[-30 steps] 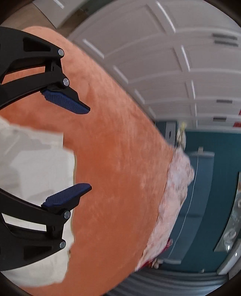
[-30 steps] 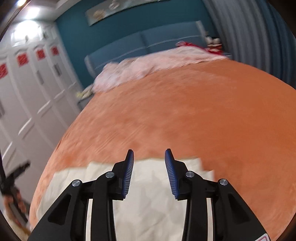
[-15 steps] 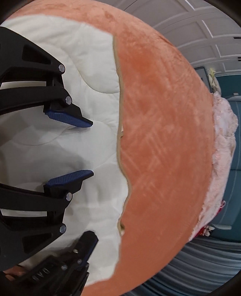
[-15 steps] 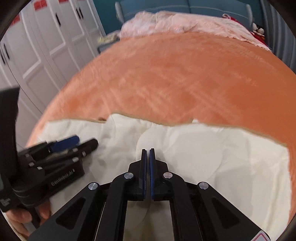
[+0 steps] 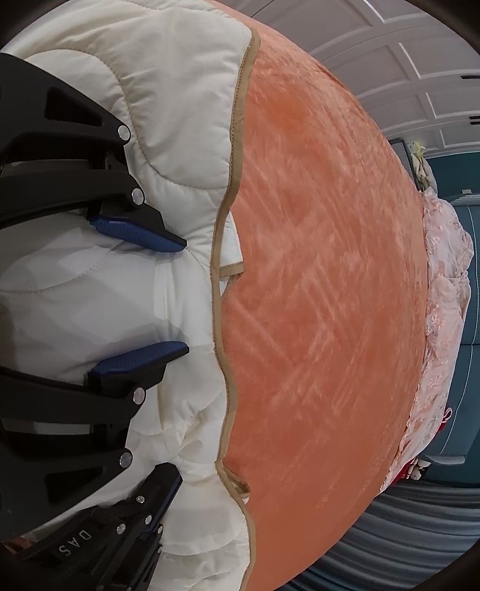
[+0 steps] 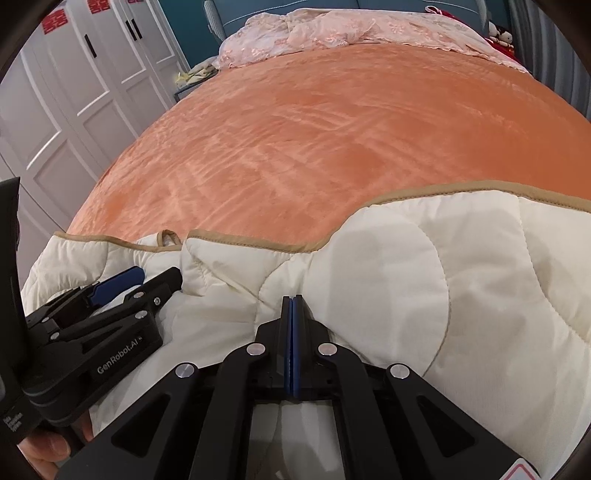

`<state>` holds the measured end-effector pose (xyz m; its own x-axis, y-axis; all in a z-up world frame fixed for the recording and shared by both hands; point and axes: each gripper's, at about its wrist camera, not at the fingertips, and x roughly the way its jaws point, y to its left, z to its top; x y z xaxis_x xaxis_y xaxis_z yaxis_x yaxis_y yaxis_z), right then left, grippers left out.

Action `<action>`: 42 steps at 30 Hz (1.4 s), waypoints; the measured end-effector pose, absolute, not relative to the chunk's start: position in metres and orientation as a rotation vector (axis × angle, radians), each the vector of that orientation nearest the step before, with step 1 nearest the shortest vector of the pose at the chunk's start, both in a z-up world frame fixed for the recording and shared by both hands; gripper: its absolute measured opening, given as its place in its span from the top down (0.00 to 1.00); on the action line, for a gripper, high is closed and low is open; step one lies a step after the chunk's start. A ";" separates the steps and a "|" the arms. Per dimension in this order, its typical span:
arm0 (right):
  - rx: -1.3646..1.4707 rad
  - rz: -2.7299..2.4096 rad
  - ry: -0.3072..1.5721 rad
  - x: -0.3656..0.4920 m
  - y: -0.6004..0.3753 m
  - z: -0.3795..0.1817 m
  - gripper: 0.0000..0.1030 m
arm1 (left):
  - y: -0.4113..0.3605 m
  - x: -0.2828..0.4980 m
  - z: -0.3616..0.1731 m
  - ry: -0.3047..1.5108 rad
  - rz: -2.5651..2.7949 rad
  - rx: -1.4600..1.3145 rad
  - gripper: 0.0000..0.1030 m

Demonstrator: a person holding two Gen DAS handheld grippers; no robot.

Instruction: Fold large clothes

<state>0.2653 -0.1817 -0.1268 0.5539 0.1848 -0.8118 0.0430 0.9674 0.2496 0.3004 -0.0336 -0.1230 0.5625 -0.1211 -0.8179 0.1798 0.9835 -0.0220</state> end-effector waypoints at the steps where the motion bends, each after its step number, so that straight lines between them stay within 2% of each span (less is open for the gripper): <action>1: 0.258 0.084 0.981 0.266 -0.182 -0.128 1.00 | -0.034 0.301 -0.124 0.955 -0.176 0.070 0.52; 12: 0.296 0.071 0.942 0.269 -0.186 -0.128 1.00 | -0.040 0.301 -0.126 0.929 -0.153 0.105 0.50; 16: 0.332 -0.091 0.824 0.243 -0.205 -0.098 1.00 | -0.024 0.292 -0.104 0.928 -0.131 0.040 0.50; 17: 0.360 -0.103 0.767 0.225 -0.213 -0.081 0.92 | -0.015 0.283 -0.093 0.921 -0.110 0.012 0.50; 18: 0.368 -0.095 0.749 0.216 -0.215 -0.073 0.90 | -0.009 0.275 -0.085 0.917 -0.109 -0.013 0.49; 23: 0.346 0.026 0.803 0.151 -0.201 -0.044 0.90 | 0.008 0.206 -0.057 0.940 -0.161 -0.071 0.49; 31: 0.265 0.084 0.972 0.104 -0.154 -0.076 0.90 | -0.018 0.143 -0.079 0.974 -0.150 0.023 0.49; 42: 0.180 0.055 0.935 0.104 -0.148 -0.111 0.98 | -0.027 0.136 -0.107 0.903 -0.098 0.095 0.48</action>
